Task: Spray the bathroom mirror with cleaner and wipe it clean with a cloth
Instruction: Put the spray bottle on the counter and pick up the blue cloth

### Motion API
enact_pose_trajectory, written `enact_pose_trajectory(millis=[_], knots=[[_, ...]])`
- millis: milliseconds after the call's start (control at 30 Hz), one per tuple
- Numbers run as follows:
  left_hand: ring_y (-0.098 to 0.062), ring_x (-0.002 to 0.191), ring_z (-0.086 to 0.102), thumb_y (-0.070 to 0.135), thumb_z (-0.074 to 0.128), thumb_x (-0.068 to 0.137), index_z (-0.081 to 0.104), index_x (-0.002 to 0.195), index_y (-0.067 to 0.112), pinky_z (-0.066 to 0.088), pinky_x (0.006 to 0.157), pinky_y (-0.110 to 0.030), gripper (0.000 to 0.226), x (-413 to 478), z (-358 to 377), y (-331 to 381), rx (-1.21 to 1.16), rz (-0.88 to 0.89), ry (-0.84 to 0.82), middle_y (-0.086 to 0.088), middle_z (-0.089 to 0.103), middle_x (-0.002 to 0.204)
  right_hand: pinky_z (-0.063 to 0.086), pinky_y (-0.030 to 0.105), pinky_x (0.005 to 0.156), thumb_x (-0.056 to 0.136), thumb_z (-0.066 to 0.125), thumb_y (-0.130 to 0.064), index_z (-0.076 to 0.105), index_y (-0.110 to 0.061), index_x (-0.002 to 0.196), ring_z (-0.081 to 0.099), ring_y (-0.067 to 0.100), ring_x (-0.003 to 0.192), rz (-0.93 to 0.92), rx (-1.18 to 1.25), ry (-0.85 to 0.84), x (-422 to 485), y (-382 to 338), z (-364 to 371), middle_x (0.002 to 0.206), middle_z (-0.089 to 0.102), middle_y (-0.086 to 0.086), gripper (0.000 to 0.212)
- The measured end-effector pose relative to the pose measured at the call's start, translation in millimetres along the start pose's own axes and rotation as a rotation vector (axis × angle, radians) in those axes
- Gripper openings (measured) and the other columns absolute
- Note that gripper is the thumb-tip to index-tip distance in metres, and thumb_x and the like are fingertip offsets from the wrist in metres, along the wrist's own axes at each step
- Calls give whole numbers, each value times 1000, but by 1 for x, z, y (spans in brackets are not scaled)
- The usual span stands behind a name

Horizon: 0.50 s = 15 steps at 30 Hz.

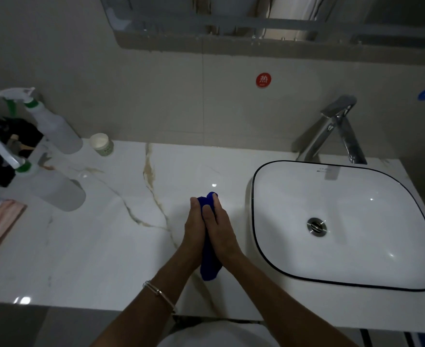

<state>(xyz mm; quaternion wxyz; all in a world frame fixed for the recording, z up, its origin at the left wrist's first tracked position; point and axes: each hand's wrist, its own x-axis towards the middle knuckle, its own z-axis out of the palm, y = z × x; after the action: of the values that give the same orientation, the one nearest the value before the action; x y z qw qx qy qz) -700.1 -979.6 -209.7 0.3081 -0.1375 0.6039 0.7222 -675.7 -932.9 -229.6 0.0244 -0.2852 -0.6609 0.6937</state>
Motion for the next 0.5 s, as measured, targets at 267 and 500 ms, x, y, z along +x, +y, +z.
enact_pose_trajectory(millis=[267, 500], knots=[[-16, 92, 60, 53, 28, 96, 53, 123, 4, 49, 77, -26, 61, -6, 15, 12, -129, 25, -8, -7, 61, 101, 50, 40, 96, 77, 50, -65, 37, -24, 139, 59, 14, 110, -23, 22, -48, 16, -3, 1, 121, 59, -2, 76], [-13, 77, 60, 44, 23, 101, 60, 88, 12, 47, 66, -26, 50, 14, -16, 0, 315, 96, -14, -5, 65, 82, 49, 18, 63, 96, 48, -32, 45, -23, 120, 63, 10, 82, -56, -260, 5, 22, 12, -14, 97, 62, -5, 26]])
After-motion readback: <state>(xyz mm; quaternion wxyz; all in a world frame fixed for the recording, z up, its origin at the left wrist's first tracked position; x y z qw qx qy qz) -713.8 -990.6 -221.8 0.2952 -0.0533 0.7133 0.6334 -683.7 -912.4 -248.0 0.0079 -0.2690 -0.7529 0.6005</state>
